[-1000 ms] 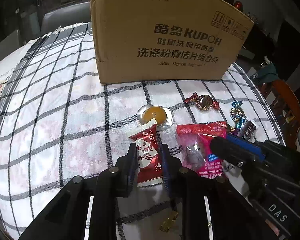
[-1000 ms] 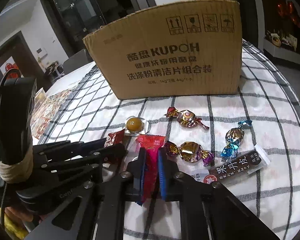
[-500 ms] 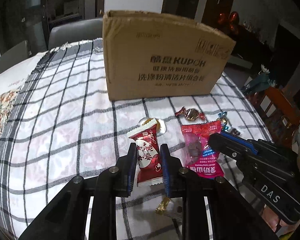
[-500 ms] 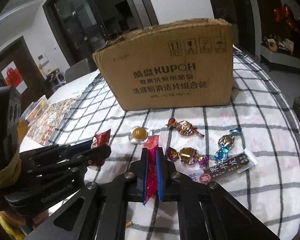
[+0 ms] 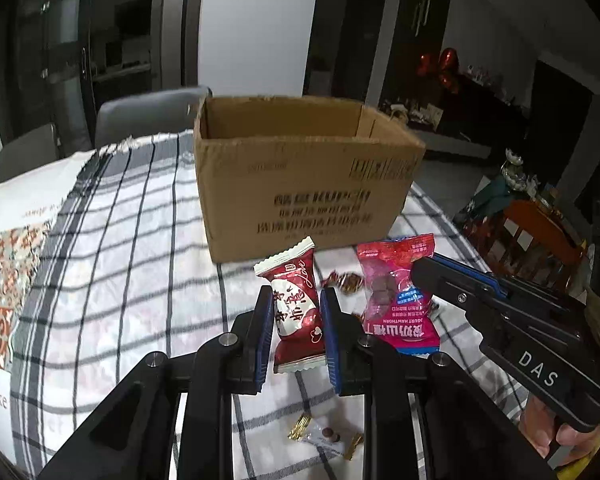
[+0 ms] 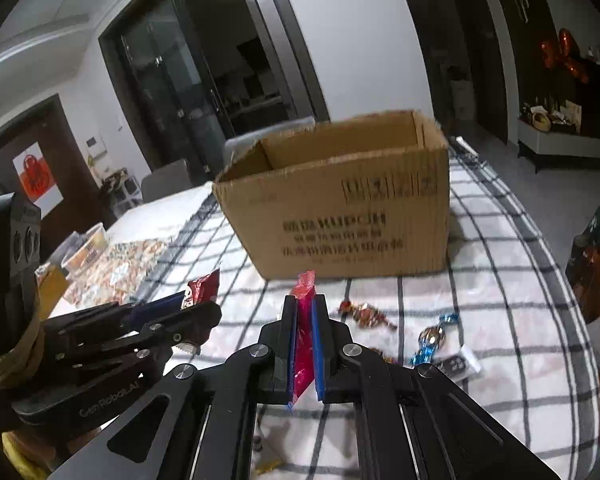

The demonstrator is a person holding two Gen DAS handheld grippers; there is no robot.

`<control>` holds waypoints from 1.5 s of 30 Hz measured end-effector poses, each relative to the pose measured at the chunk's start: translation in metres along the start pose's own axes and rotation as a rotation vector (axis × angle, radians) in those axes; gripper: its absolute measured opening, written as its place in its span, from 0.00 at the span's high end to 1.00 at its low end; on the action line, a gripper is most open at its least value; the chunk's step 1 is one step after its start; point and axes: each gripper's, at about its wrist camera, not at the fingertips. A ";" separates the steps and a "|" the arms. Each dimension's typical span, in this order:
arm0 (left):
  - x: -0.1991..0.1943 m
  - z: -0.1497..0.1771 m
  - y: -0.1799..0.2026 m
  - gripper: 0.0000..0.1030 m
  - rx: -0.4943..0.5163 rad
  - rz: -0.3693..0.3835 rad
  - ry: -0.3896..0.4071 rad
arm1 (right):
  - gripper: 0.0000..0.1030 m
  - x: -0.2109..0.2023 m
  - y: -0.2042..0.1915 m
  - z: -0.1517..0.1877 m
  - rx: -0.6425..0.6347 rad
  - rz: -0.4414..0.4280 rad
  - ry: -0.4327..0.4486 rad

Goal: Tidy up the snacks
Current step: 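Carry both packets over the cardboard box and open both tools to drop them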

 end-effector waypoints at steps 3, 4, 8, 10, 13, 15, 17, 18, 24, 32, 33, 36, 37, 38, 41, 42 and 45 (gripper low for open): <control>-0.008 -0.008 0.002 0.77 0.008 -0.002 0.025 | 0.93 -0.007 -0.002 -0.009 -0.011 0.002 0.025; -0.011 -0.011 0.003 0.77 0.015 -0.003 0.034 | 0.93 -0.008 -0.003 -0.010 -0.016 0.002 0.029; -0.019 -0.022 0.005 0.77 0.032 -0.010 0.063 | 0.93 -0.017 -0.007 -0.021 -0.028 0.005 0.064; -0.024 -0.028 0.006 0.77 0.037 -0.011 0.079 | 0.93 -0.022 -0.008 -0.027 -0.035 0.007 0.083; -0.031 -0.037 0.006 0.77 0.044 -0.015 0.105 | 0.93 -0.029 -0.009 -0.035 -0.041 0.008 0.106; -0.035 -0.042 0.007 0.77 0.042 -0.015 0.120 | 0.93 -0.034 -0.009 -0.043 -0.047 0.016 0.129; -0.039 -0.048 0.007 0.77 0.042 -0.015 0.136 | 0.93 -0.037 -0.009 -0.049 -0.048 0.019 0.142; -0.041 -0.051 0.007 0.77 0.042 -0.016 0.142 | 0.93 -0.040 -0.008 -0.053 -0.047 0.020 0.151; -0.051 -0.068 0.006 0.77 0.054 -0.033 0.176 | 0.93 -0.054 -0.006 -0.079 -0.058 0.043 0.204; -0.050 -0.097 0.000 0.77 0.064 -0.051 0.196 | 0.93 -0.059 -0.013 -0.112 -0.104 0.071 0.242; -0.049 -0.100 -0.001 0.77 0.064 -0.051 0.195 | 0.93 -0.058 -0.013 -0.117 -0.113 0.073 0.242; -0.045 -0.111 -0.004 0.77 0.064 -0.055 0.192 | 0.93 -0.053 -0.015 -0.129 -0.132 0.081 0.242; -0.043 -0.115 -0.004 0.77 0.066 -0.058 0.192 | 0.93 -0.052 -0.014 -0.130 -0.135 0.084 0.242; -0.041 -0.119 -0.006 0.77 0.068 -0.063 0.193 | 0.93 -0.051 -0.015 -0.134 -0.141 0.089 0.244; -0.035 -0.131 -0.009 0.77 0.072 -0.068 0.194 | 0.93 -0.045 -0.012 -0.145 -0.154 0.102 0.246; -0.032 -0.135 -0.009 0.77 0.073 -0.067 0.193 | 0.93 -0.042 -0.010 -0.150 -0.157 0.105 0.243; -0.024 -0.146 -0.009 0.77 0.072 -0.064 0.189 | 0.93 -0.034 -0.004 -0.160 -0.152 0.115 0.234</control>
Point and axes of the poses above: each gripper's, at about its wrist camera, not at the fingertips, and x roughly the way its jaws point, y to its right, z to its underside, and after that the axes turned 13 degrees about -y, right-handed
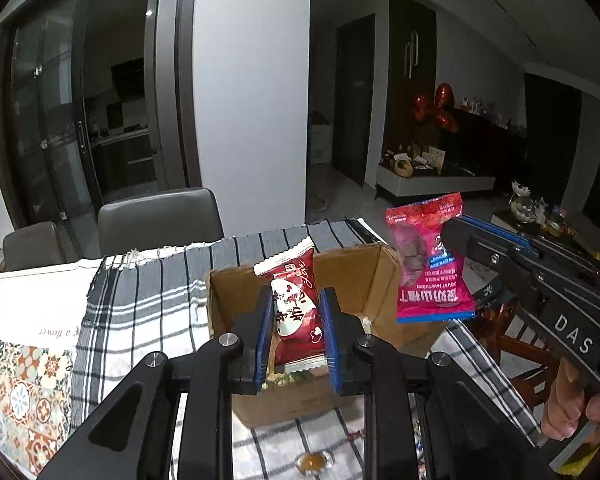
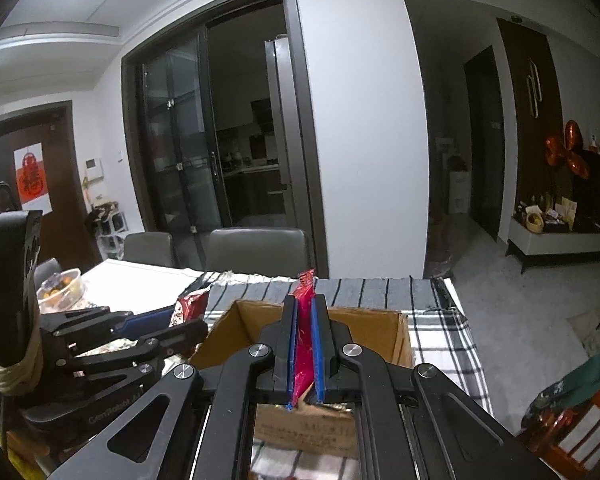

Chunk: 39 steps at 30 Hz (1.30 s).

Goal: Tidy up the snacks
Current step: 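Carry both packets over the cardboard box and open both tools to drop them, then grasp the purple-gold wrapped candy with the left tool while the right tool grasps the blue-wrapped candy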

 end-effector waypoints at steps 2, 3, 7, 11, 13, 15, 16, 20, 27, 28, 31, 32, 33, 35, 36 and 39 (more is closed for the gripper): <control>0.008 -0.005 0.000 0.77 -0.003 0.002 -0.001 | 0.92 0.006 0.003 -0.002 0.003 0.008 -0.005; 0.012 -0.008 0.000 0.77 -0.004 0.003 -0.005 | 0.92 0.010 0.004 -0.002 -0.003 0.013 -0.012; 0.026 -0.013 0.003 0.63 0.003 -0.016 -0.021 | 0.91 0.024 0.012 -0.004 0.008 0.030 -0.040; 0.024 -0.011 0.002 0.53 -0.025 -0.031 -0.014 | 0.77 0.029 0.020 0.000 0.052 0.009 -0.066; 0.020 -0.007 0.004 0.52 -0.023 -0.030 -0.009 | 0.71 0.028 0.024 0.004 0.063 0.006 -0.073; 0.014 -0.001 0.007 0.52 -0.011 -0.044 0.000 | 0.69 0.023 0.026 0.010 0.070 0.006 -0.078; 0.012 0.000 0.009 0.52 -0.004 -0.048 0.004 | 0.69 0.019 0.026 0.014 0.069 0.005 -0.079; -0.001 0.012 0.014 0.52 0.009 -0.052 0.018 | 0.69 0.004 0.023 0.023 0.061 0.019 -0.068; -0.023 0.033 0.030 0.52 0.051 -0.025 0.034 | 0.69 -0.018 0.021 0.044 0.057 0.016 -0.076; -0.025 0.037 0.033 0.52 0.056 -0.021 0.035 | 0.69 -0.022 0.022 0.049 0.058 0.016 -0.076; -0.030 0.045 0.039 0.52 0.063 -0.001 0.031 | 0.69 -0.028 0.024 0.060 0.069 0.013 -0.084; -0.031 0.048 0.041 0.52 0.066 0.005 0.028 | 0.69 -0.028 0.025 0.062 0.070 0.013 -0.087; -0.032 0.052 0.043 0.52 0.071 0.011 0.025 | 0.69 -0.029 0.025 0.066 0.071 0.016 -0.092; -0.031 0.059 0.047 0.52 0.086 0.023 0.013 | 0.69 -0.032 0.027 0.074 0.071 0.020 -0.099; -0.030 0.061 0.049 0.52 0.092 0.025 0.007 | 0.69 -0.032 0.027 0.077 0.070 0.023 -0.103; -0.025 0.070 0.055 0.52 0.108 0.038 -0.011 | 0.69 -0.031 0.028 0.088 0.073 0.029 -0.124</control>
Point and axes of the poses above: each gripper's, at about its wrist camera, not at the fingertips, and x roughly the way its jaws point, y to its right, z to its underside, and after that the axes turned 13 degrees about -y, right-handed
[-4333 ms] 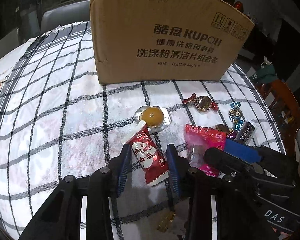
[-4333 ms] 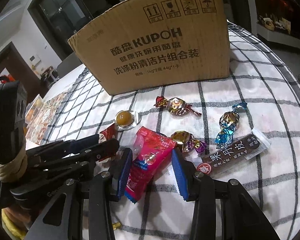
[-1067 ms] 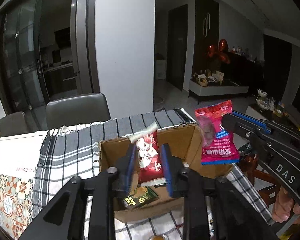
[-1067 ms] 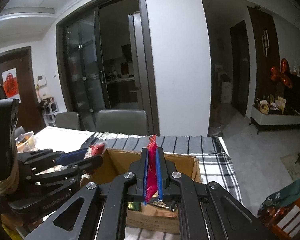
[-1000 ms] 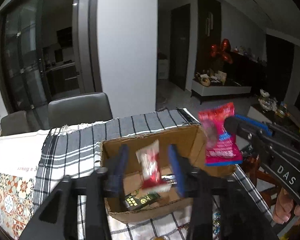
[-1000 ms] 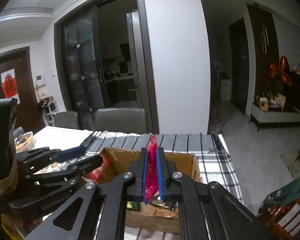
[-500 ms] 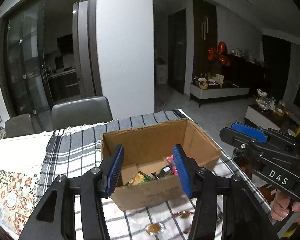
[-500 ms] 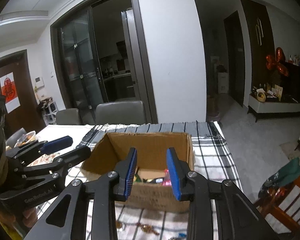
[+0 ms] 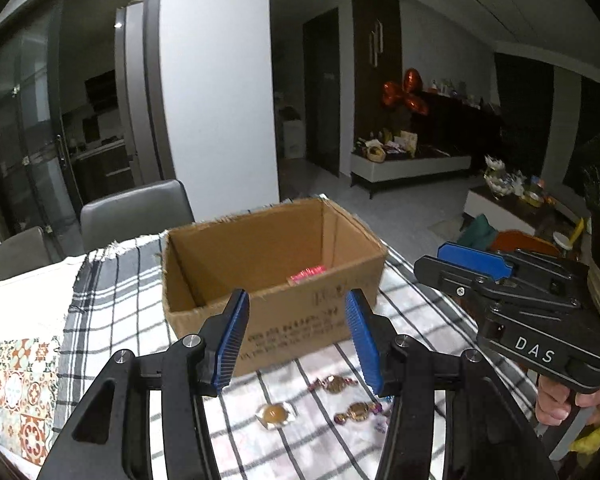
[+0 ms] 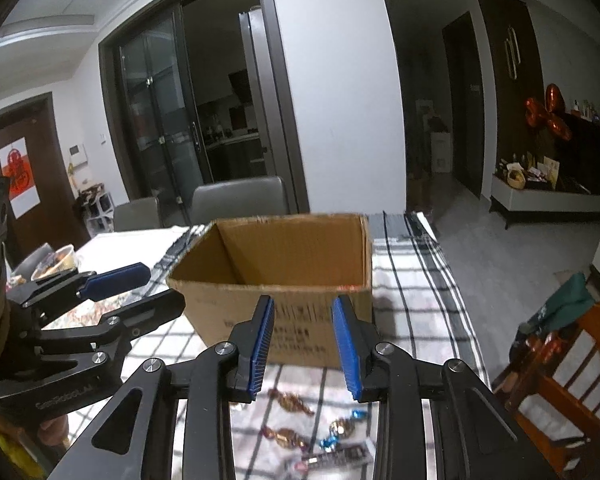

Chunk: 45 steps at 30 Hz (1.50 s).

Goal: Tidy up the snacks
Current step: 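Grasp the purple-gold wrapped candy with the left tool while the right tool grasps the blue-wrapped candy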

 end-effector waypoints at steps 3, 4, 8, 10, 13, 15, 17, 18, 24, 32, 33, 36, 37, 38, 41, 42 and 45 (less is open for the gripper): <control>0.007 0.006 0.005 0.52 0.013 0.016 -0.025 | 0.69 0.005 0.004 0.011 0.011 0.003 -0.025; 0.011 0.009 0.006 0.53 0.021 0.023 -0.033 | 0.69 0.008 0.006 0.015 0.017 0.004 -0.037; 0.020 0.019 0.013 0.53 0.049 0.050 -0.058 | 0.69 0.015 0.009 0.028 0.030 0.005 -0.069; 0.026 0.024 0.016 0.53 0.059 0.063 -0.074 | 0.69 0.019 0.010 0.035 0.030 0.009 -0.089; 0.035 0.031 0.020 0.53 0.080 0.069 -0.097 | 0.69 0.028 0.012 0.046 0.027 0.013 -0.124; 0.041 0.037 0.022 0.53 0.097 0.073 -0.115 | 0.69 0.033 0.013 0.051 0.026 0.018 -0.146; 0.046 0.042 0.024 0.53 0.111 0.080 -0.128 | 0.69 0.037 0.015 0.056 0.031 0.018 -0.163; 0.049 0.045 0.024 0.53 0.117 0.082 -0.137 | 0.69 0.038 0.015 0.057 0.034 0.018 -0.170; 0.064 0.059 0.025 0.54 0.147 0.115 -0.179 | 0.69 0.050 0.016 0.071 0.029 0.031 -0.212; 0.088 0.071 0.032 0.57 0.190 0.168 -0.251 | 0.69 0.069 0.018 0.087 0.031 0.029 -0.274; 0.092 0.073 0.034 0.58 0.195 0.176 -0.264 | 0.69 0.072 0.019 0.088 0.037 0.028 -0.286; 0.101 0.076 0.036 0.62 0.202 0.200 -0.291 | 0.69 0.080 0.022 0.092 0.049 0.027 -0.304; 0.103 0.077 0.036 0.64 0.203 0.208 -0.297 | 0.69 0.082 0.023 0.093 0.051 0.028 -0.308; 0.105 0.077 0.037 0.64 0.204 0.216 -0.301 | 0.69 0.084 0.023 0.094 0.053 0.027 -0.312; 0.109 0.077 0.039 0.64 0.208 0.241 -0.309 | 0.69 0.089 0.025 0.097 0.061 0.018 -0.329; 0.111 0.078 0.041 0.64 0.213 0.250 -0.311 | 0.69 0.090 0.026 0.098 0.063 0.018 -0.330; 0.115 0.078 0.045 0.64 0.233 0.267 -0.318 | 0.69 0.094 0.028 0.099 0.067 0.017 -0.335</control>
Point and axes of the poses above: each gripper's, at about its wrist camera, not at the fingertips, and x roughly the way its jaws point, y to its right, z to its underside, and after that the axes turned 13 degrees about -y, right-handed
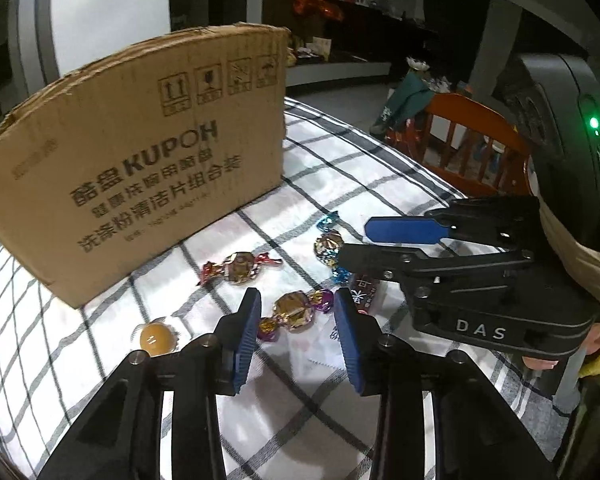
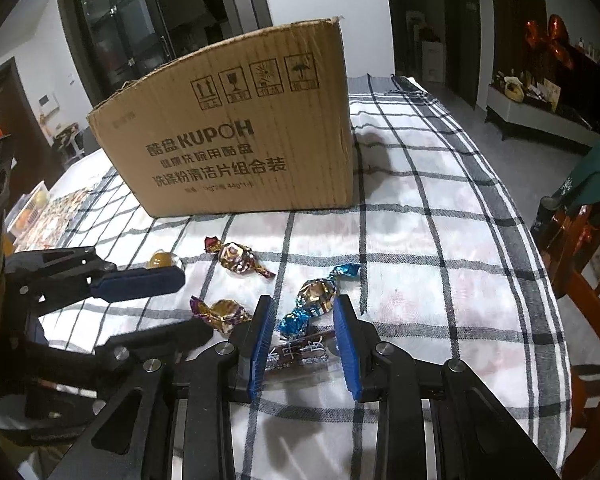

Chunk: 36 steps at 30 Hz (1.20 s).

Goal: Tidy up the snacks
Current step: 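Grasp the purple-gold wrapped candy with the left tool while the right tool grasps the blue-wrapped candy, then lift both candies over the box and open both tools to release them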

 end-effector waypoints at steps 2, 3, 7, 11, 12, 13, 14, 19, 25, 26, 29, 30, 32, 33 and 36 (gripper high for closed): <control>0.005 -0.002 0.000 0.64 0.007 0.015 -0.007 | 0.69 0.003 0.001 -0.002 0.004 -0.003 -0.003; 0.008 -0.002 0.000 0.64 0.008 0.021 -0.014 | 0.69 0.004 0.001 -0.003 0.006 -0.003 -0.005; 0.015 -0.003 -0.001 0.66 0.016 0.023 -0.022 | 0.69 0.010 0.000 -0.007 -0.004 0.004 -0.012; 0.021 -0.005 -0.002 0.70 0.013 0.036 -0.033 | 0.69 0.016 -0.002 -0.010 -0.010 0.010 -0.021; 0.022 -0.006 -0.003 0.71 0.011 0.037 -0.033 | 0.69 0.018 -0.002 -0.011 -0.010 0.010 -0.024; 0.023 -0.006 -0.003 0.71 0.011 0.035 -0.033 | 0.69 0.019 -0.001 -0.011 -0.009 0.007 -0.028; 0.023 -0.007 -0.003 0.71 0.010 0.032 -0.032 | 0.69 0.021 -0.001 -0.011 -0.007 0.005 -0.033; 0.025 -0.007 -0.005 0.72 0.004 0.026 -0.034 | 0.69 0.029 -0.001 -0.012 -0.003 0.016 -0.043; 0.035 -0.006 -0.007 0.84 -0.020 0.016 -0.054 | 0.74 0.030 -0.003 -0.010 -0.025 0.041 -0.034; 0.035 -0.006 -0.008 0.84 -0.025 0.011 -0.050 | 0.74 0.029 -0.003 -0.009 -0.029 0.047 -0.030; 0.031 -0.006 -0.011 0.84 -0.050 0.023 -0.039 | 0.74 0.028 -0.003 -0.008 -0.028 0.045 -0.027; 0.029 -0.006 -0.011 0.84 -0.053 0.020 -0.032 | 0.74 0.026 -0.003 -0.007 -0.026 0.045 -0.024; 0.023 -0.007 -0.010 0.84 -0.061 0.016 -0.018 | 0.74 0.024 -0.003 -0.008 -0.021 0.040 -0.019; 0.021 -0.006 -0.010 0.84 -0.065 0.015 -0.013 | 0.74 0.023 -0.003 -0.008 -0.019 0.038 -0.016; 0.013 -0.007 -0.010 0.84 -0.081 0.004 0.006 | 0.74 0.016 -0.004 -0.009 -0.013 0.034 0.002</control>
Point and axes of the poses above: each gripper's, at about its wrist camera, not at the fingertips, and x roughly the way its jaws point, y to its right, z to its underside, and after that the axes turned 13 degrees about -y, right-handed
